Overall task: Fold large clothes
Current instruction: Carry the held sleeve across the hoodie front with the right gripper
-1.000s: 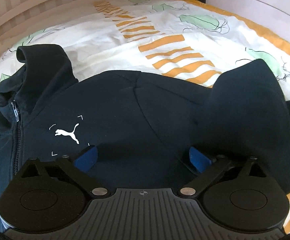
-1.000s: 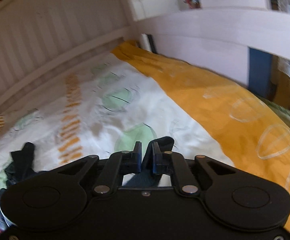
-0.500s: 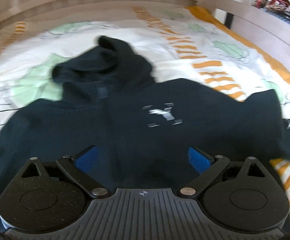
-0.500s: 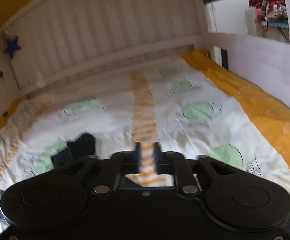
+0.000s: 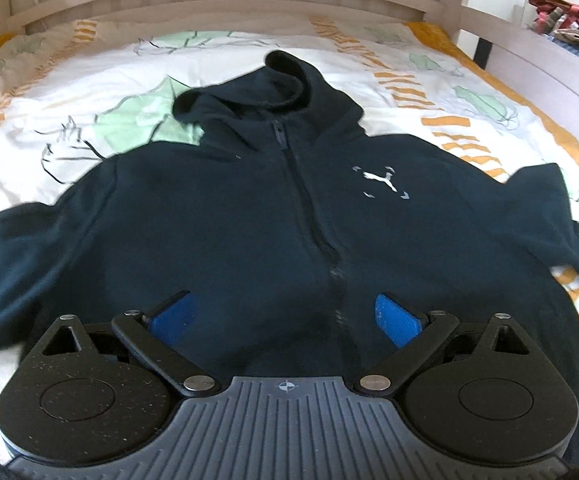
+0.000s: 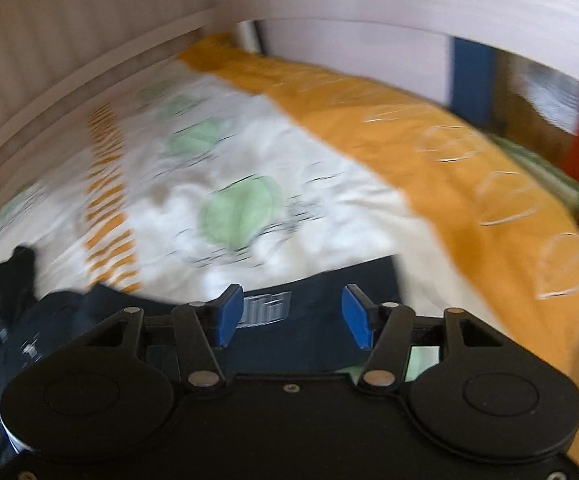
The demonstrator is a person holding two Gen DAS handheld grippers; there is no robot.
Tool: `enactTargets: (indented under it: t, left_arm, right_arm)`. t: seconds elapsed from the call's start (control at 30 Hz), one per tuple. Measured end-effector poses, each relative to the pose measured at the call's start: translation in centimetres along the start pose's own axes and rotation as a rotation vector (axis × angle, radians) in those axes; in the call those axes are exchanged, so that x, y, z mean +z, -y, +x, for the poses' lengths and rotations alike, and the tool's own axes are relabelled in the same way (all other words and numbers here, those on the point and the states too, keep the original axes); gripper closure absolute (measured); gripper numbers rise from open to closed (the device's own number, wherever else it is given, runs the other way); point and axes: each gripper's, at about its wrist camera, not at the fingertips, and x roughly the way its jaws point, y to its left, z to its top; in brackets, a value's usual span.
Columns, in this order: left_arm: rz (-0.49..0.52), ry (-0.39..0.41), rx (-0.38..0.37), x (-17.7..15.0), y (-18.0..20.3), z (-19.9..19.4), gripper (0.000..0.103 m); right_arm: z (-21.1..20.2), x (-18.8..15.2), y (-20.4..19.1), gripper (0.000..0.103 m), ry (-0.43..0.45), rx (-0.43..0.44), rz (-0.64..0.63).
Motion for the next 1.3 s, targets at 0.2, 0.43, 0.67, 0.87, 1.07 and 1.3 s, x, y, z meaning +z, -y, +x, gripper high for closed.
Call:
enactTargets:
  t: [0.2,0.43,0.67,0.87,1.07,1.3]
  left_arm:
    - [0.037,-0.014,-0.021,-0.8,1.5,0.2,0.005]
    - [0.067,0.003,-0.009,-1.3,1.3,-1.0,0.005]
    - [0.059,0.000,-0.016,-1.2,1.4,-0.8,0.005]
    - [0.055,-0.009,-0.030,-1.4,1.3,-0.8,0.005]
    - [0.032,-0.001,-0.006,-1.0,-0.4,-1.1,0.005]
    - [-0.023,0.012,0.021,-0.3,-3.4,-2.0,0.005]
  right_arm:
    - [2.4,0.3,1.7,0.039,-0.064,-0.017,0.062]
    - [3.2,-0.4,2.7,0.038,-0.093,-0.048,0.124]
    - [0.8,-1.3,4.3,0.029,-0.110,-0.033,0.141]
    - [3.0,-1.2,3.2,0.073,-0.120,-0.012,0.160]
    - [-0.1,1.4,-4.4,0.075,0.046,0.111,0.023]
    - [-3.8,2.1,-19.1,0.075,0.143,0.416,-0.171]
